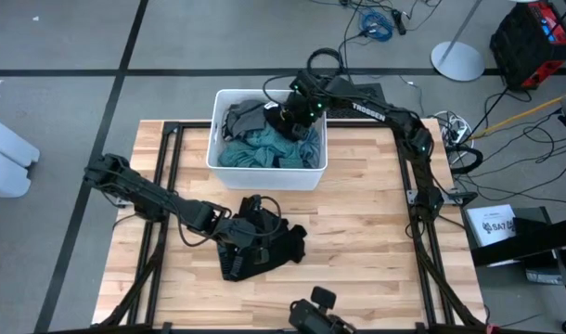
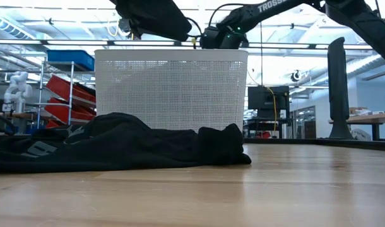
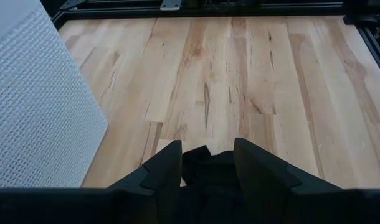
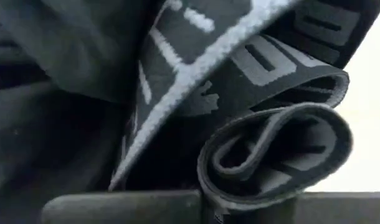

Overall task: Sort clothes
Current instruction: Put the top black underwear into the white bin

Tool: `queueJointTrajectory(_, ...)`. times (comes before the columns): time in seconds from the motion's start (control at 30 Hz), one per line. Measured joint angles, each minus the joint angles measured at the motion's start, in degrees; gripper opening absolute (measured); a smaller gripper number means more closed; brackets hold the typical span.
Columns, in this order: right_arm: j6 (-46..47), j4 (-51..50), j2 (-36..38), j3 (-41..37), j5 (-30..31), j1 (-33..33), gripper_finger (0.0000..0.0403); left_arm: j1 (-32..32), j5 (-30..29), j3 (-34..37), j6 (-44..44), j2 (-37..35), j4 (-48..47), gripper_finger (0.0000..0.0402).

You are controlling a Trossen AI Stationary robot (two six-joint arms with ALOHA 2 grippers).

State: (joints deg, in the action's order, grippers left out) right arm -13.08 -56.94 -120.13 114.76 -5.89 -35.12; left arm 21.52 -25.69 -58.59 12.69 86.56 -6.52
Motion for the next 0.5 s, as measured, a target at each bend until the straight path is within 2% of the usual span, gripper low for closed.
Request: queueJointTrajectory(0.5,-1.5,-1.5,6.7,-0.1,0.0,1.3,0.013,0.0,0.0,0.0,-0.1,0.0,0.0,0.0157)
